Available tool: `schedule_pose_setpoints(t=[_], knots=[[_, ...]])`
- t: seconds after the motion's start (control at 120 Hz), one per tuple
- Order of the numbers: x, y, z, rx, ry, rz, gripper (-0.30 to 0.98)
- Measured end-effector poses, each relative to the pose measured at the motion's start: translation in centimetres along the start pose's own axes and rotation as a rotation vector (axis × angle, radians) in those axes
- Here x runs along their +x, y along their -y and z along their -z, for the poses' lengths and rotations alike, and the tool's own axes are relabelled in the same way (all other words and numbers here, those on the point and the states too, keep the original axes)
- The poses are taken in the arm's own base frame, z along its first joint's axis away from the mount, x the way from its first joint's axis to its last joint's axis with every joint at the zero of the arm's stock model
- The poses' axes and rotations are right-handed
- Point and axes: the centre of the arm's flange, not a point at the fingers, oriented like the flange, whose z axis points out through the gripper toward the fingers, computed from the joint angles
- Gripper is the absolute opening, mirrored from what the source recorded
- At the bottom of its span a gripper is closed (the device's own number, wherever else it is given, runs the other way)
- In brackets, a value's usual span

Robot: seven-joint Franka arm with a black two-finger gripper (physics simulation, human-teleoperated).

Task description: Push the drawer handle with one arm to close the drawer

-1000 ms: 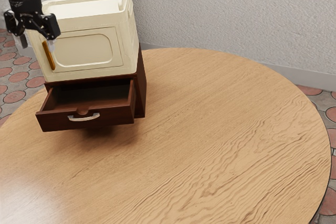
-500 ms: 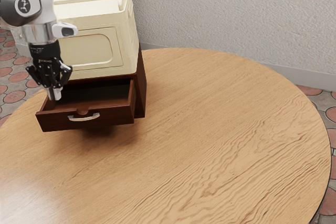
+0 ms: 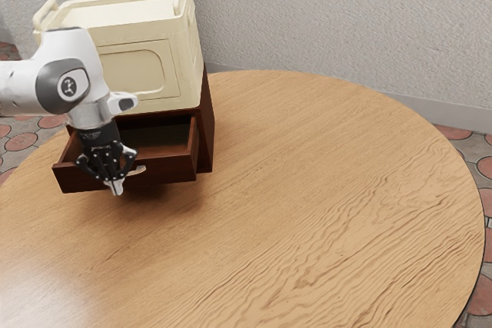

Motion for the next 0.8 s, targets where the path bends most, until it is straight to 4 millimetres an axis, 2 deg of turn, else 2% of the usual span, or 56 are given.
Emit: schedule_pose_setpoints(t=[0.242, 0.433, 0.692, 0.8], knots=[[3.5, 2.3, -1.8, 0.017, -0.082, 0.079, -0.10], [5.8, 1.9, -3.0, 0.037, -0.137, 0.085, -0.10], [8.2, 1.2, -2.3, 0.052, -0.223, 0.079, -0.10], [9.1, 2.0, -2.0, 0.054, -0.249, 0.096, -0.10]])
